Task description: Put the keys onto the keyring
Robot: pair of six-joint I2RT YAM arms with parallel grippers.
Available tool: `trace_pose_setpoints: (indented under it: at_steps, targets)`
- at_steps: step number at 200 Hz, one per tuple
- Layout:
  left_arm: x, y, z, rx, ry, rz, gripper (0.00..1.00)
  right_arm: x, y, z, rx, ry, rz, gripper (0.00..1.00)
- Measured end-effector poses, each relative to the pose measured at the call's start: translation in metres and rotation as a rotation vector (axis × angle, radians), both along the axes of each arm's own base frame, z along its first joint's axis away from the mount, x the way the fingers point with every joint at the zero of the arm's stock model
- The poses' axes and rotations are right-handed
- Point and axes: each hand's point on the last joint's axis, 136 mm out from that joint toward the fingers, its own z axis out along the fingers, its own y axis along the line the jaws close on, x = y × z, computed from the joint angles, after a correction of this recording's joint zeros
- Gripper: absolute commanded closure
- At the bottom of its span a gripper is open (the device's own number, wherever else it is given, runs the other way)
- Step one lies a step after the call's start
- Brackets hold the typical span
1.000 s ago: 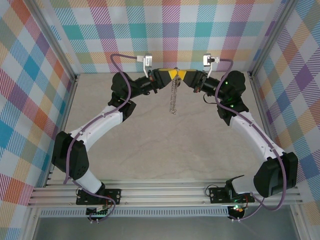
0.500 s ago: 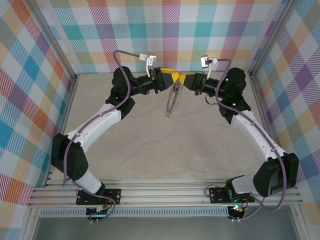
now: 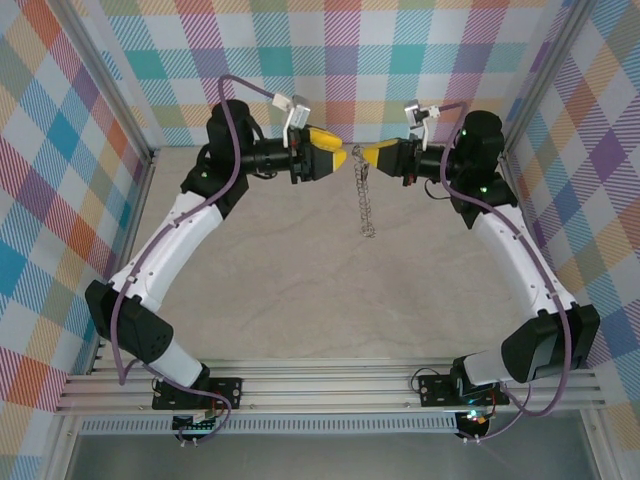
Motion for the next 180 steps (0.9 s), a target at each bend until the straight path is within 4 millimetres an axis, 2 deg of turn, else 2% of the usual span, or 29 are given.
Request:
trace_pose_setpoints:
  at_steps: [35,77,99,180]
  targets:
    - [-0.003,-0.005,-0.004,0.072,-0.007,-0.082,0.56,-0.001,0.004,-0.006,-0.029,0.021,0.074,1.0]
    - [0.005,-0.013,-0.033,0.13,0.075,-0.132,0.59,-0.001,0.007,-0.017,-0.04,0.056,0.117,1.0]
    - [0.008,-0.015,-0.042,0.141,0.104,-0.142,0.59,-0.002,0.007,-0.017,-0.041,0.062,0.123,1.0]
    - [0.009,-0.017,-0.042,0.132,0.122,-0.153,0.61,-0.003,0.007,-0.017,-0.039,0.059,0.13,1.0]
